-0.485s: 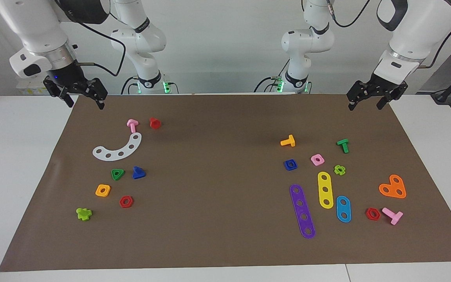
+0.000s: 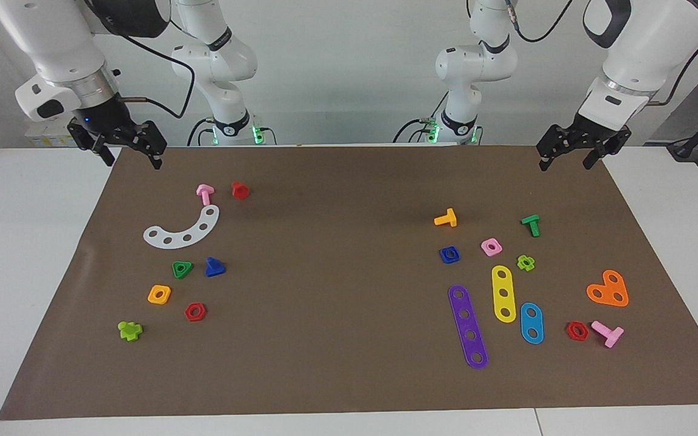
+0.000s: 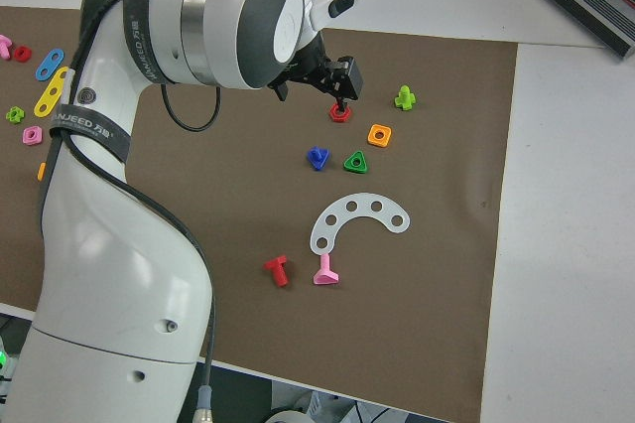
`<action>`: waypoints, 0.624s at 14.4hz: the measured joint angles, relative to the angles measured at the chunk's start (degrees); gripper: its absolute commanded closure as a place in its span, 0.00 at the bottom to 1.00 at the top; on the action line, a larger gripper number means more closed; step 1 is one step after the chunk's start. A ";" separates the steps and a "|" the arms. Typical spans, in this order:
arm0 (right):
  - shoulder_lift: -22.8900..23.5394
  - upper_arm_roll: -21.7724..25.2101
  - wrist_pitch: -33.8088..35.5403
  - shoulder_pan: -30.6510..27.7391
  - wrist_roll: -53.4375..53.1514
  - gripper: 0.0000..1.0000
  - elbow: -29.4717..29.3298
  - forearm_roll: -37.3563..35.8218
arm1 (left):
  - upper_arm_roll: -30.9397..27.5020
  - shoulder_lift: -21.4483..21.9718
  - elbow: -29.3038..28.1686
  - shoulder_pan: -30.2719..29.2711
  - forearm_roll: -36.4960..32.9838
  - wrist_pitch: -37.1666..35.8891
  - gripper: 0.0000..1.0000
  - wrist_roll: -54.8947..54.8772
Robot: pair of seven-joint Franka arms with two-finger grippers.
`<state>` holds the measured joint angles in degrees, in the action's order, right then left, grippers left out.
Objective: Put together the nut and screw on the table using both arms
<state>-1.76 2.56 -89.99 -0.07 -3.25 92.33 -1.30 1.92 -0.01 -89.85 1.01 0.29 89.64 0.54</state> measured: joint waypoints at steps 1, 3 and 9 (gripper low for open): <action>-0.04 -0.01 -0.37 0.02 0.00 0.00 0.64 0.00 | 0.00 0.00 0.00 0.00 0.00 0.00 0.00 0.00; -0.07 -0.04 -2.95 0.22 0.74 0.00 2.96 0.01 | 0.00 0.00 0.00 0.00 0.00 0.00 0.00 0.00; 6.40 -0.53 -21.88 4.13 5.79 0.00 11.13 3.02 | 0.00 0.00 0.00 0.00 0.00 0.00 0.00 0.00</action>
<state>4.64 2.03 -111.87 4.07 2.54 103.46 1.72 1.92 -0.01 -89.85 1.01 0.29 89.64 0.54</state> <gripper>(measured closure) 0.000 0.000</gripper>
